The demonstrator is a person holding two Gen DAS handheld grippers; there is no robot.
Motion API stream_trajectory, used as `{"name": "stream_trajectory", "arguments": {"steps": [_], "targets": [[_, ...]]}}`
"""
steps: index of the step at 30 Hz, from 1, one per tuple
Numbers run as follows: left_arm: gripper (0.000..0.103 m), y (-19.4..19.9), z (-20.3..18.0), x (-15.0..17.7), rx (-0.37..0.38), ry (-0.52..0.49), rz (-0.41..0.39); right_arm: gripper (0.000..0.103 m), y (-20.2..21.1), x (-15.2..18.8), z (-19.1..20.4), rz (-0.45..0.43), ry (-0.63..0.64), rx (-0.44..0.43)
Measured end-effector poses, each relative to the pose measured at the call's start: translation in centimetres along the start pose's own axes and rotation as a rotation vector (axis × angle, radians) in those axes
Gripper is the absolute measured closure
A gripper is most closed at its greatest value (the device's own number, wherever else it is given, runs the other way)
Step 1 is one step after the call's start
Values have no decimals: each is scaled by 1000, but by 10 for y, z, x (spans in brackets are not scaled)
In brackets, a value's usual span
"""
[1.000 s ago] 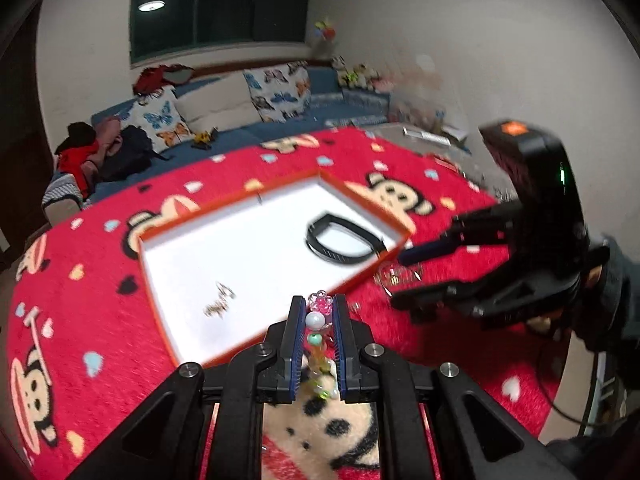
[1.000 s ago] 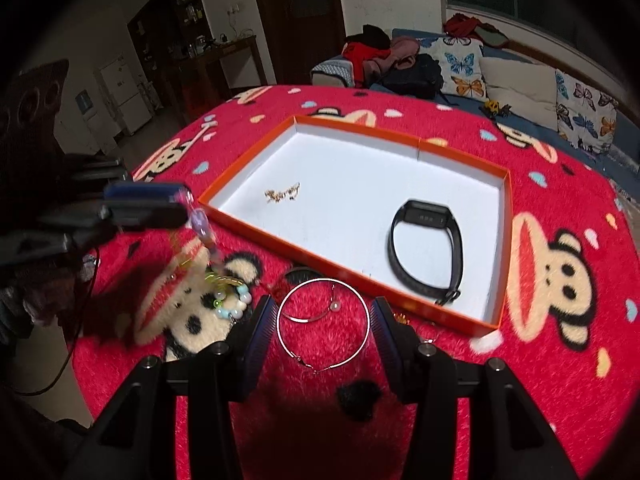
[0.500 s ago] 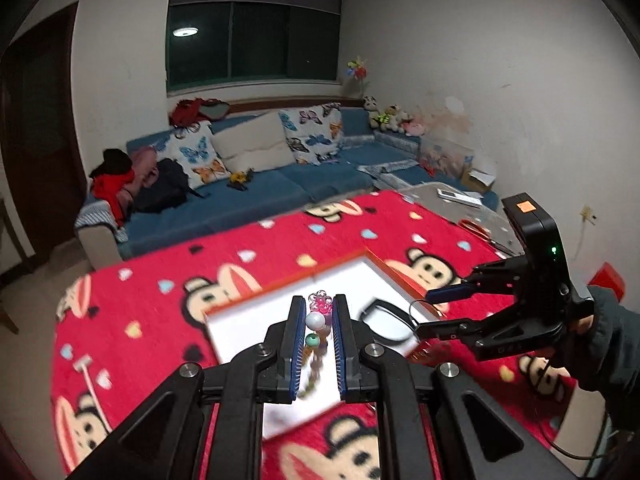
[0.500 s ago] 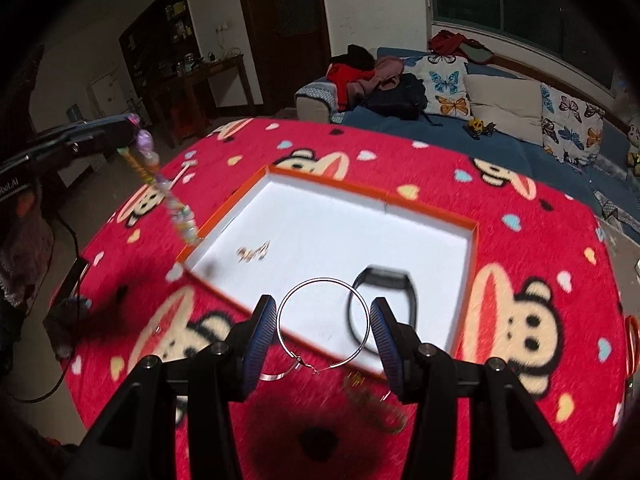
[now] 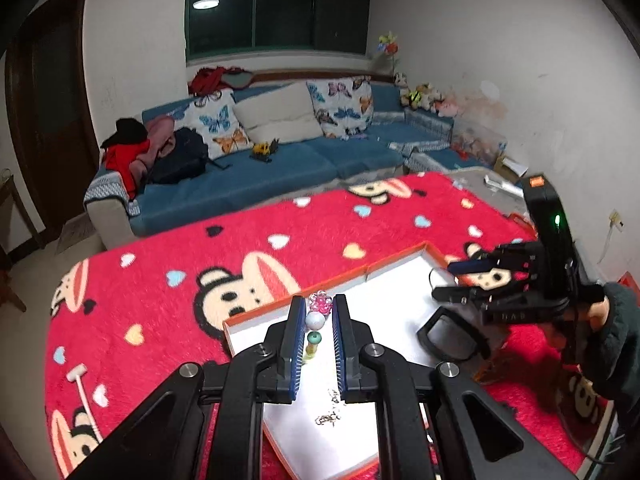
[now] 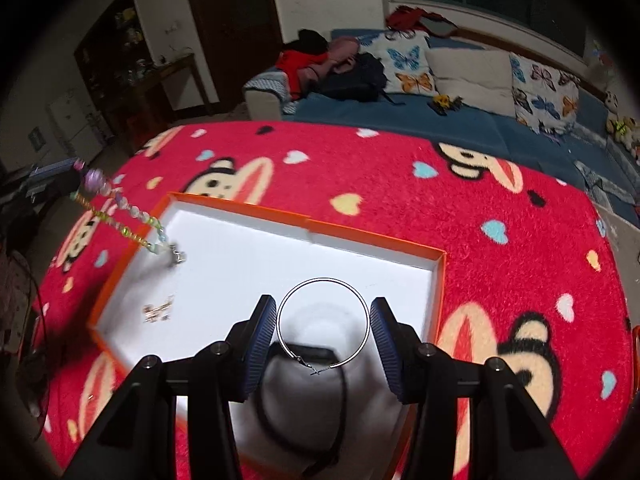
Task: Organize jewelry
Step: 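Carry the bracelet into the tray with the left tool while the right tool lifts the hoop, then open the left tool on the beaded bracelet while the right tool drops the silver hoop in the tray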
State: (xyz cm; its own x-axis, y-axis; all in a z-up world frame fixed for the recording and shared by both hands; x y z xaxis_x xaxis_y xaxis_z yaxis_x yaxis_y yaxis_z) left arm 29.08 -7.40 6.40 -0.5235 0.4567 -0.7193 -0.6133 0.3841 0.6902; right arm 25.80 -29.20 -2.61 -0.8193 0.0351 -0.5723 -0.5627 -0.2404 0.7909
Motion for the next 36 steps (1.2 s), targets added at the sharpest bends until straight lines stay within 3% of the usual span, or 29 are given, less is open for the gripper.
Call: {"name": "stream_trajectory", "arguments": {"steps": [15, 24, 30, 32, 34, 36], "targets": [[89, -103, 10, 49, 8, 54, 194, 49, -36, 3, -12, 85, -15, 47], [87, -123, 16, 59, 63, 111, 257, 49, -37, 4, -12, 90, -18, 33], [87, -117, 16, 56, 88, 117, 248, 49, -32, 2, -10, 79, -10, 16], [84, -114, 14, 53, 83, 108, 241, 48, -29, 1, -8, 78, -5, 15], [68, -108, 11, 49, 69, 97, 233, 48, -25, 1, -6, 72, -2, 19], [64, -98, 8, 47, 57, 84, 217, 48, -13, 3, -4, 47, 7, 22]]}}
Point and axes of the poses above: each gripper's, at about its wrist camera, not at the fingertips, and y roughly against the way its jaws point, z to its left, x to its underside, the point moved 1 cm from there along -y, roughly the way its jaws point, and after that the axes turned 10 degrees about -y, right-handed, at the moved point
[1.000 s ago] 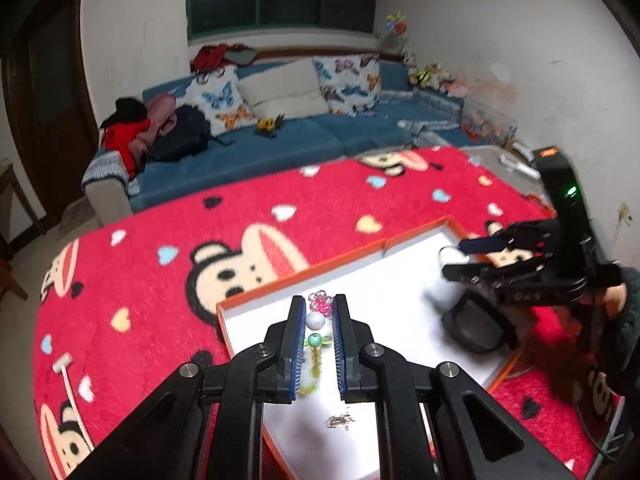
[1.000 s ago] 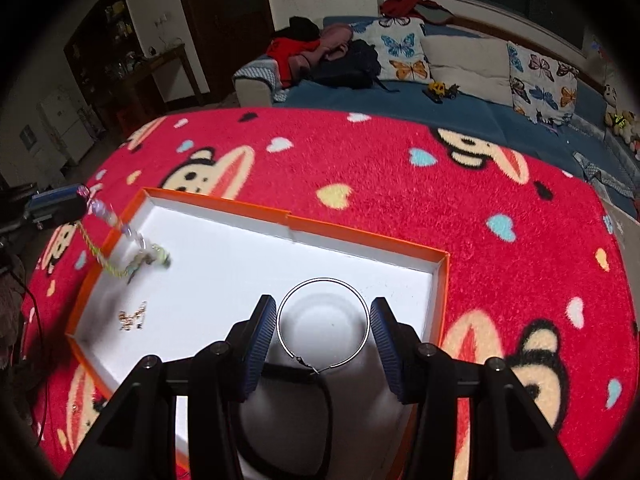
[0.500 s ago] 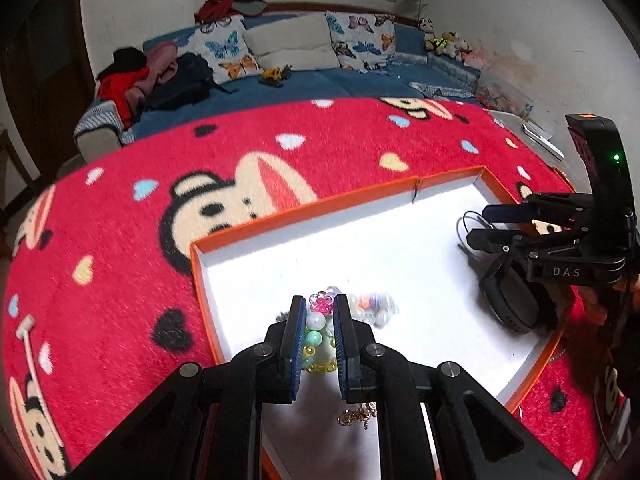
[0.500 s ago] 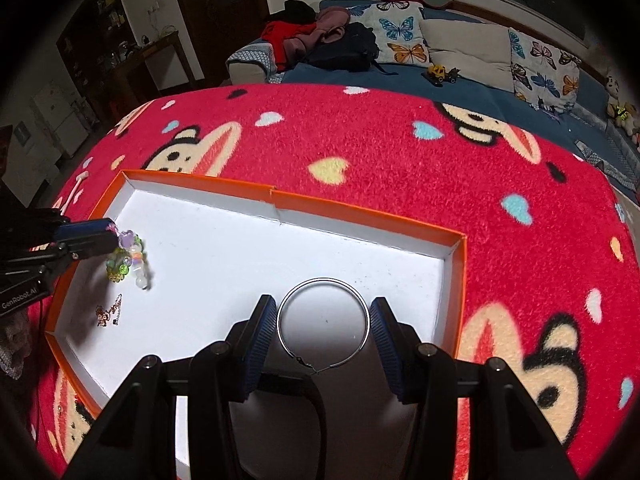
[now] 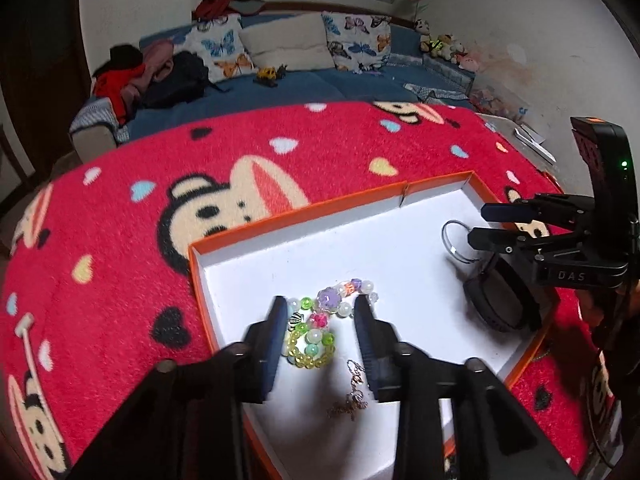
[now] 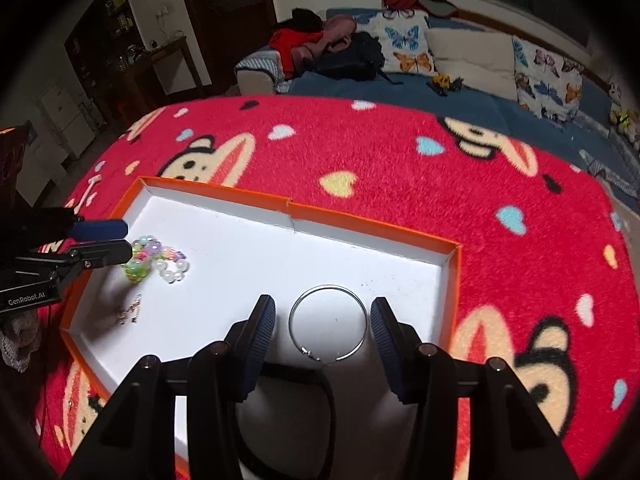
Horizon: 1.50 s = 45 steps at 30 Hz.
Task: Organize jewelry
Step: 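Open the left tool on the beaded bracelet while the right tool drops the silver hoop in the tray, then close the right tool on the green bead bracelet on the rug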
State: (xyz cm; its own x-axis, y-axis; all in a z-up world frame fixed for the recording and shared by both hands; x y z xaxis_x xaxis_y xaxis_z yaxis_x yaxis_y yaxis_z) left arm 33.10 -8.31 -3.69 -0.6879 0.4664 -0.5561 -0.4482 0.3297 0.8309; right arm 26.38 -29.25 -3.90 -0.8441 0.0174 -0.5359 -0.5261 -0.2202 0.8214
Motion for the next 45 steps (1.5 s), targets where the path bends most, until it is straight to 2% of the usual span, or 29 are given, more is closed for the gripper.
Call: {"name": "stream_trajectory", "arguments": {"steps": [4, 8, 15, 17, 19, 20, 27, 41, 45], "targets": [[64, 32, -17, 4, 2, -18, -54, 48, 28, 10, 6, -46, 12, -10], [64, 63, -43, 18, 40, -53, -87, 48, 54, 32, 15, -65, 54, -9], [64, 90, -109, 57, 142, -160, -77, 48, 68, 82, 18, -11, 90, -16], [61, 87, -126, 68, 165, -190, -60, 48, 68, 93, 17, 3, 88, -16], [43, 79, -140, 77, 181, -209, -34, 48, 69, 103, 17, 11, 90, -26], [41, 73, -147, 81, 178, -223, -20, 48, 69, 106, 18, 13, 92, -33], [41, 36, -158, 90, 170, -233, 46, 48, 60, 115, 17, 35, 101, -41], [42, 2, -163, 82, 118, -289, 54, 48, 48, 122, 2, 60, 112, -17], [48, -1, -165, 83, 109, -296, 51, 48, 46, 119, 1, 59, 119, -8]]}}
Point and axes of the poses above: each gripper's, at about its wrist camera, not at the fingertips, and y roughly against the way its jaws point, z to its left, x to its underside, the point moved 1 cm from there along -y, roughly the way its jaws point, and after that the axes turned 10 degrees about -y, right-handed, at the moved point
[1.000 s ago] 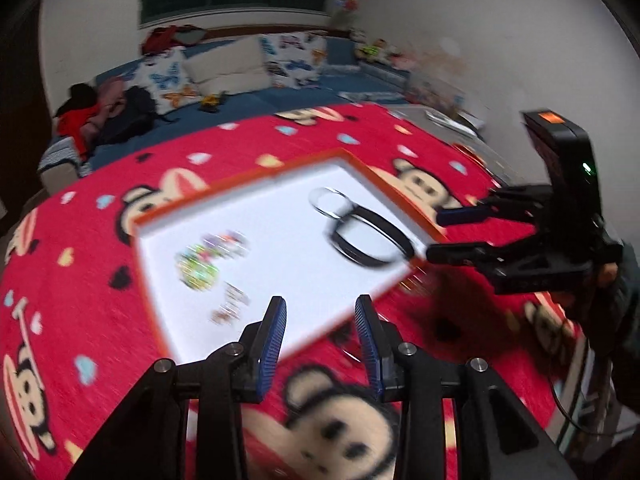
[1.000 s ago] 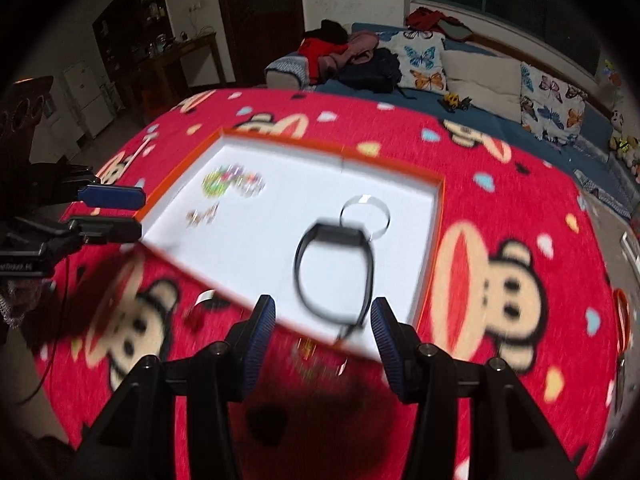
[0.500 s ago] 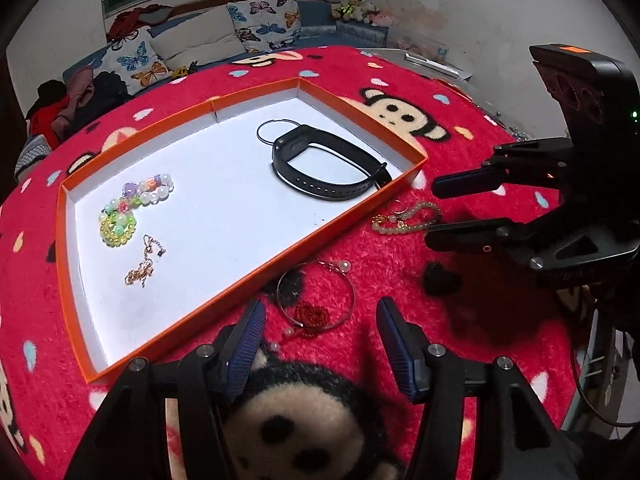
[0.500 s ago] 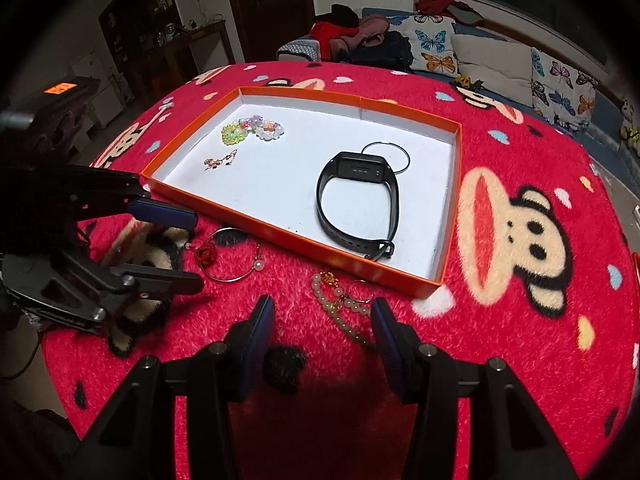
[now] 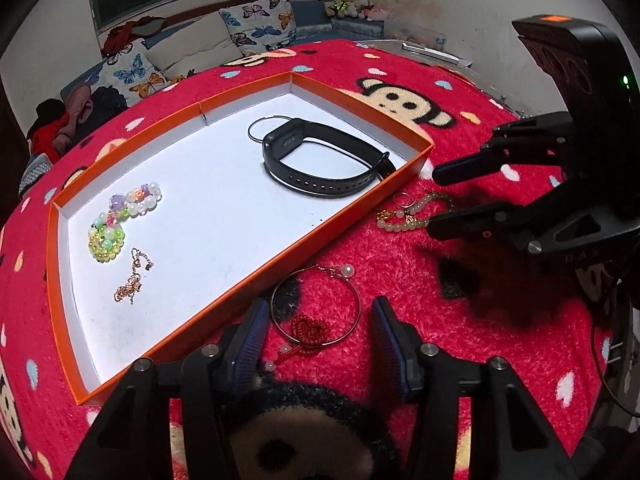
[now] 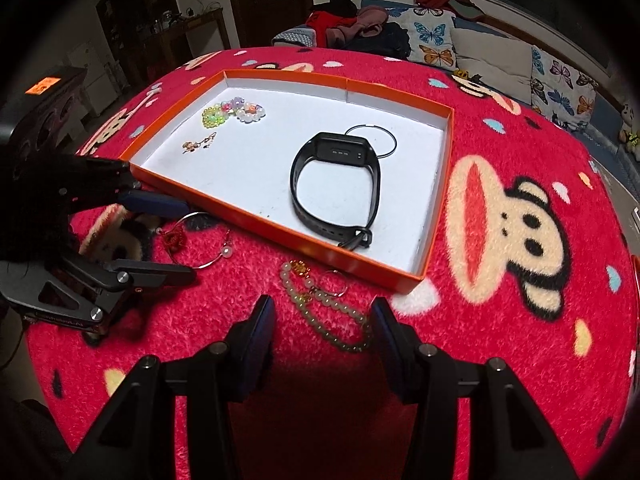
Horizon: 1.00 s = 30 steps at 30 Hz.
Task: Organize jewelry
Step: 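Close the right tool on the green bead bracelet on the rug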
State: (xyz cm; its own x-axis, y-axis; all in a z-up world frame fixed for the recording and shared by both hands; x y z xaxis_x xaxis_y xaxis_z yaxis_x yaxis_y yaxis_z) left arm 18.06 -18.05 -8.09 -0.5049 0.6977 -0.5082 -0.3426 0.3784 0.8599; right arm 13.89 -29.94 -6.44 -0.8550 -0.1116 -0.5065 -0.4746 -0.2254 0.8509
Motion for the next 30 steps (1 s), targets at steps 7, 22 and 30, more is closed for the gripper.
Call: {"name": "stream_trajectory", "arguments": {"steps": [7, 22, 30], "targets": [[52, -2, -2, 1, -15, -17, -11, 48, -13, -1, -6, 36, -25, -28], [52, 6, 1, 2, 6, -11, -34, 49, -8, 12, 17, 63, 52, -47], [52, 1, 0, 3, 19, -19, -19, 71, -14, 7, 21, 43, 67, 18]]}}
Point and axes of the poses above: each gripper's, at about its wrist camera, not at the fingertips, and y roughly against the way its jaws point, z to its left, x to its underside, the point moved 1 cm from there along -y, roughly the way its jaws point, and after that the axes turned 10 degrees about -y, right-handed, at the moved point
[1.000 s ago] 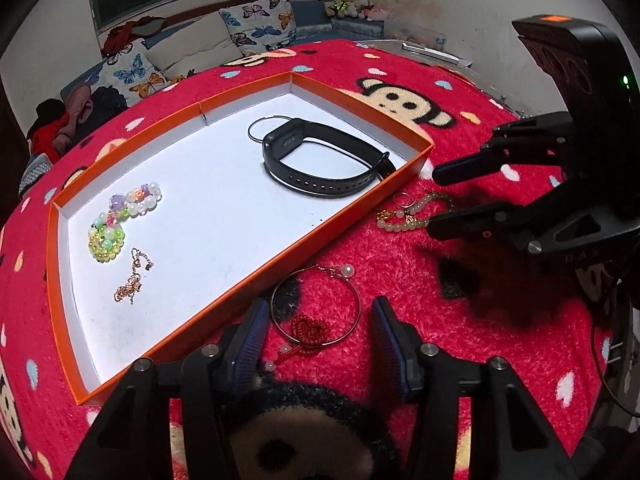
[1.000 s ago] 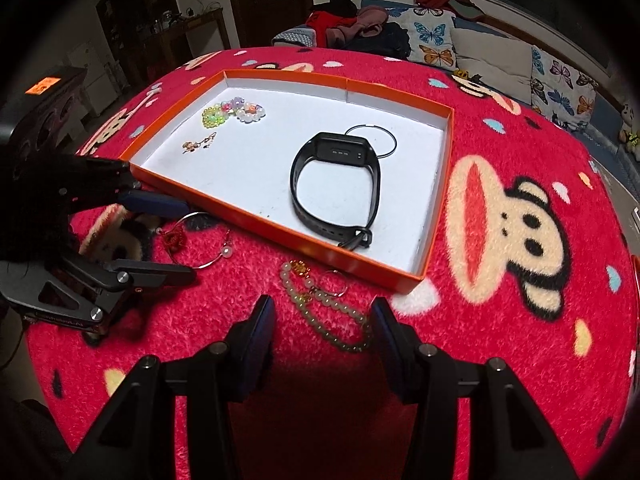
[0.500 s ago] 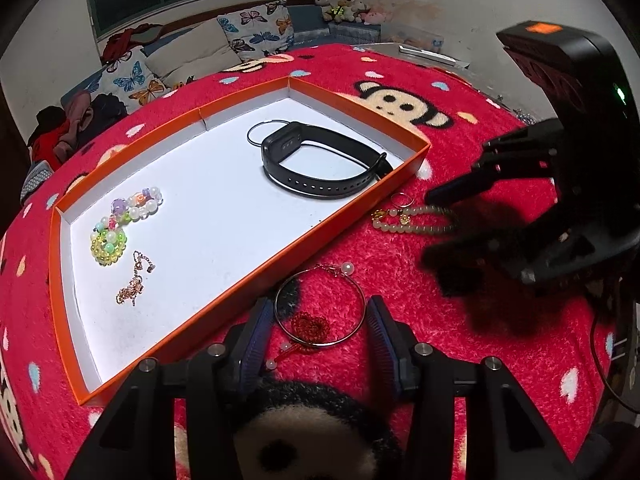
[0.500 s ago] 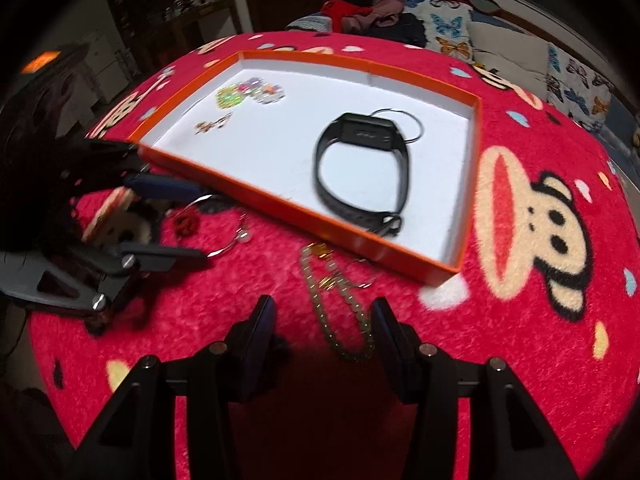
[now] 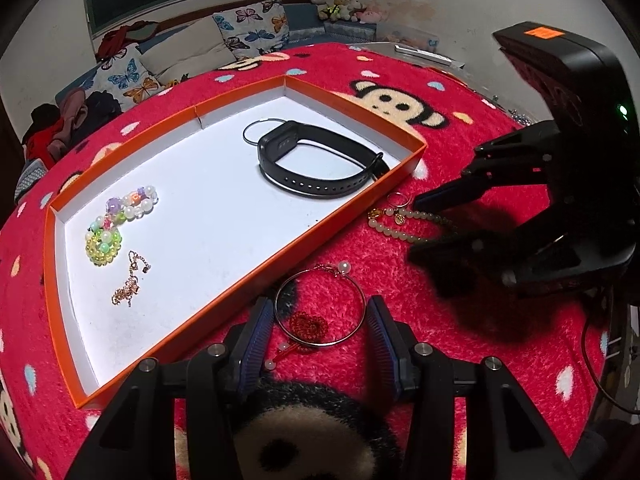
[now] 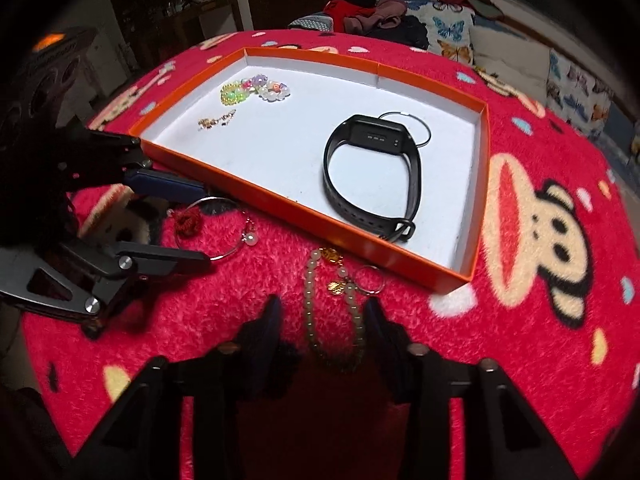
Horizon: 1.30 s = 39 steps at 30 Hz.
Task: Organize jewelry
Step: 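Close the right tool on the green bead bracelet on the rug, then grasp the large silver hoop with the left tool while the right tool lifts the green bracelet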
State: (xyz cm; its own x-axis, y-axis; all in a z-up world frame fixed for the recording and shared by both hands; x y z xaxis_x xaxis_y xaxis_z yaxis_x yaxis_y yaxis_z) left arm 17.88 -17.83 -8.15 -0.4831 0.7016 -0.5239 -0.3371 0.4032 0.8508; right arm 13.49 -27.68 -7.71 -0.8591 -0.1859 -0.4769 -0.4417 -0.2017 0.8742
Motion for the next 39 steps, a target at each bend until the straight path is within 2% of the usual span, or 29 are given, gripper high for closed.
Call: {"name": "stream_trajectory", "arguments": {"steps": [1, 3, 12, 21, 27, 39], "targets": [[52, -1, 0, 0, 0, 1, -1, 73, 0, 0, 0, -1, 5, 16], [52, 0, 0, 0, 1, 3, -4, 88, 2, 0, -1, 2, 1, 14], [52, 2, -1, 1, 1, -10, -11, 92, 11, 13, 6, 25, 0, -30], [52, 9, -1, 1, 2, -3, -33, 94, 24, 20, 10, 0, -15, -47], [52, 22, 1, 0, -6, 7, -55, 94, 26, 14, 2, -4, -64, -85], [52, 54, 19, -4, -33, 46, -123, 94, 4, -2, 6, 29, -88, -66]]}}
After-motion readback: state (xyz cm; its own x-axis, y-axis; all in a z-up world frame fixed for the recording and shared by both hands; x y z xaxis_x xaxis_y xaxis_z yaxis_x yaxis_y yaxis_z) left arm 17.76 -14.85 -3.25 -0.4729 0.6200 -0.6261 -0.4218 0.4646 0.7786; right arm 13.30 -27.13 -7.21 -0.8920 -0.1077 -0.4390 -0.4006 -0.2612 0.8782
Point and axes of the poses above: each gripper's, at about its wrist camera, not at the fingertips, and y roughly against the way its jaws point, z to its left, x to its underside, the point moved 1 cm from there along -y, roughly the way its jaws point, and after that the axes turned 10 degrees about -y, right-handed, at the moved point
